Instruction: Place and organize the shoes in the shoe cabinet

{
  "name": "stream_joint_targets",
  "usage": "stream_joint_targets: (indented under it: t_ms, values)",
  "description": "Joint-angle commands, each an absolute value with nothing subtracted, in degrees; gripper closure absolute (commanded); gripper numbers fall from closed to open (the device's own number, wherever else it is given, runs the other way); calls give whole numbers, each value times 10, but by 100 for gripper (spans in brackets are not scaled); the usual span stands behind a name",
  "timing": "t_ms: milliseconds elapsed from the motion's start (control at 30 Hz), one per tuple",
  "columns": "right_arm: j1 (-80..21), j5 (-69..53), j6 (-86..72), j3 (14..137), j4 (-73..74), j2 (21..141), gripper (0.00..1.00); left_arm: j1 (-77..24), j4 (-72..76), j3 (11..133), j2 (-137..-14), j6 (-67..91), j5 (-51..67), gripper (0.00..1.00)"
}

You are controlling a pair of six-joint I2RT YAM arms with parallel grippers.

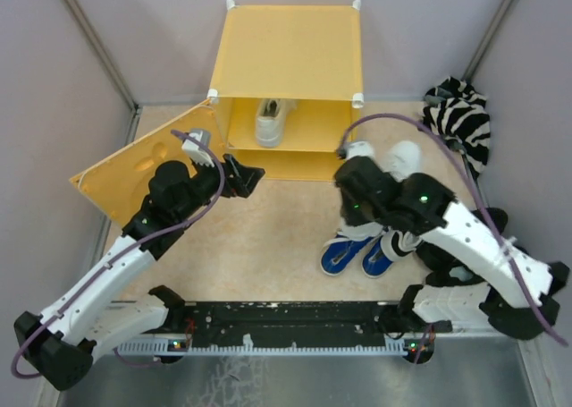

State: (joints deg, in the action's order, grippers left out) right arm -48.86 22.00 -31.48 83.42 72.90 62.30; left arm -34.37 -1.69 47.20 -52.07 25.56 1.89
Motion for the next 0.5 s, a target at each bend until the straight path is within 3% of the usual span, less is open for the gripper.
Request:
stream_joint_targets:
  t_ms: [0,300,467]
  values:
    - [-644,270,-305,872,664,700,100,-346,-54,496,-514,235,-6,1]
    - [-693,130,-210,839,518,754,100,-345,-131,505,-474,221,-68,1]
    - [-692,150,-135,838,506,777,100,-345,-137,496,-452,218,-87,1]
